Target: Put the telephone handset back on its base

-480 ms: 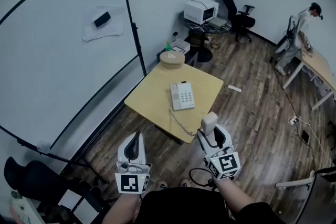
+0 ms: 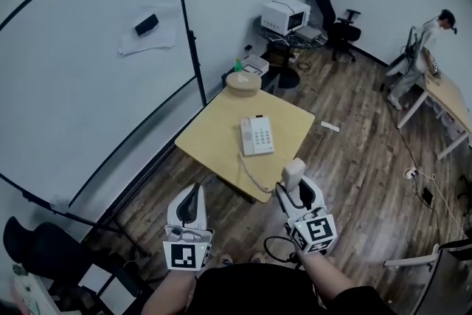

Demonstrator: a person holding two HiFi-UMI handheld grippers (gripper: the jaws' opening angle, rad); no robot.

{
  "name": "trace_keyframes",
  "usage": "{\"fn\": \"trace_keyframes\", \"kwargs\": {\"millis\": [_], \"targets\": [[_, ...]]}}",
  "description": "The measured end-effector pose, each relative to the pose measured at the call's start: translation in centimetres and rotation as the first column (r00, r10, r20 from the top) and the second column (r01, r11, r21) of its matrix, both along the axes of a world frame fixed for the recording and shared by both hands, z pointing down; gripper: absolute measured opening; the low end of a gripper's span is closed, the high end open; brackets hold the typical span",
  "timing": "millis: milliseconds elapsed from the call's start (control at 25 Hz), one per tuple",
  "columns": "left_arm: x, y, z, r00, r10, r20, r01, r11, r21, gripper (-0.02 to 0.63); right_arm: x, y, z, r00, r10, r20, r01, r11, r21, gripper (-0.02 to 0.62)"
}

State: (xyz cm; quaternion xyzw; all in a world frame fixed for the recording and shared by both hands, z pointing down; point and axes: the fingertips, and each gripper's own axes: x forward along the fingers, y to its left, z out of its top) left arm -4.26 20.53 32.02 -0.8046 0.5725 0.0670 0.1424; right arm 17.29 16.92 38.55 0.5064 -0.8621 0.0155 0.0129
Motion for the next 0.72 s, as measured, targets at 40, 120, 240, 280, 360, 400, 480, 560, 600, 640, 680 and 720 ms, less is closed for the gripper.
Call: {"fn": "trace_keyframes", "kwargs": {"millis": [40,120,240,280,360,400,480,560,600,640,680,720], "targets": [[0.1,-0.1,0.2,1.000,-0.003,0.005,0.003,1.000,-0.002,0.000,0.1,-0.2,0.1,1.000,0.002,0.002,-0.002,1.000,-0.005,0.227],[0.3,-0.4,0.5,1.000,-0.012,0.015,0.012,1.000,-0.014,0.000,0.4,-0.5,0.3,1.000,0.005,0.004,-0.005,1.000,-0.011,0.227],[0.6,-1.0,0.7,0.999,-0.033,0.021,0.033,0.999,-0.016,0.000,0.8,-1.1,0.4,1.000,-0.003,0.005,0.003,1.000,-0.009,0.227],[0.7,-1.3,0.9,0.999,-0.040,0.024,0.040,0.999,-0.018,0.000,0.9,-1.4,0.4,1.000,-0.010,0.006,0.010,1.000,-0.006,0.225],[1.0,-1.7,1.2,0.998,-0.055,0.012,0.055,0.998,-0.011,0.000,1.1,-1.8,0.6,1.000,-0.024,0.012,0.024,1.000,-0.001,0.225],[1.1,-1.8,1.3,0.998,-0.061,0.008,0.061,0.998,-0.009,0.000,1.2,-2.0,0.7,0.999,-0.031,0.013,0.031,1.000,0.001,0.225],[1.3,-2.3,1.7,0.998,-0.069,0.014,0.069,0.997,-0.022,0.000,1.4,-2.6,0.8,0.999,-0.037,0.012,0.037,0.999,0.003,0.225],[1.1,-3.1,1.9,0.997,-0.068,0.027,0.069,0.997,-0.034,0.000,1.2,-3.5,1.0,0.999,-0.038,0.010,0.038,0.999,-0.002,0.225],[0.8,-3.6,1.8,0.997,-0.069,0.022,0.070,0.997,-0.029,0.000,0.9,-4.0,1.0,0.999,-0.041,0.011,0.041,0.999,-0.004,0.225],[0.3,-4.2,1.7,0.997,-0.076,0.013,0.076,0.997,-0.025,0.000,0.7,-4.6,0.9,0.999,-0.044,0.012,0.044,0.999,-0.006,0.225],[-0.2,-4.7,1.6,0.996,-0.084,0.007,0.085,0.996,-0.023,0.000,0.4,-5.2,0.8,0.999,-0.047,0.011,0.047,0.999,-0.006,0.225],[-0.6,-5.2,1.5,0.996,-0.089,0.003,0.089,0.996,-0.021,0.000,0.1,-5.6,0.7,0.999,-0.046,0.011,0.046,0.999,-0.006,0.225]]}}
